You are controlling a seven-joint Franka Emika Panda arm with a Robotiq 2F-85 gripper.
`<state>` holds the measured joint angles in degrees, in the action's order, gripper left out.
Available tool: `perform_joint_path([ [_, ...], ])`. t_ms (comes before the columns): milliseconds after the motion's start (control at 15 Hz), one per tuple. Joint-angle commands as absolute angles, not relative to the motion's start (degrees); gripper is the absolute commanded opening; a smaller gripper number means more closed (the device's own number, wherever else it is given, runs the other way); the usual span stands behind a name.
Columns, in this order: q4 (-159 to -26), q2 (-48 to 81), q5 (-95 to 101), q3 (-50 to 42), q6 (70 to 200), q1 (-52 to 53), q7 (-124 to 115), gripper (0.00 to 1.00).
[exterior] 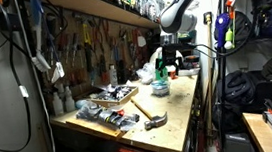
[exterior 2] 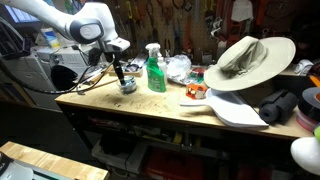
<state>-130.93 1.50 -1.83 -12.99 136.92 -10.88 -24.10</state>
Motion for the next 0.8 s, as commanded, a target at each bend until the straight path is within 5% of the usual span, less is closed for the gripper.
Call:
perform_joint_path([
  [0,-129.4,3.6,0.1,-12.8,137.2,-11.0,-27.9,1.0],
  [667,-127.0,5.7,0.4,-13.0,137.3,-10.4,-32.0,1.0],
  [733,-126.8,5.9,0.2,-13.0,137.2,-10.4,-32.1,0.94],
])
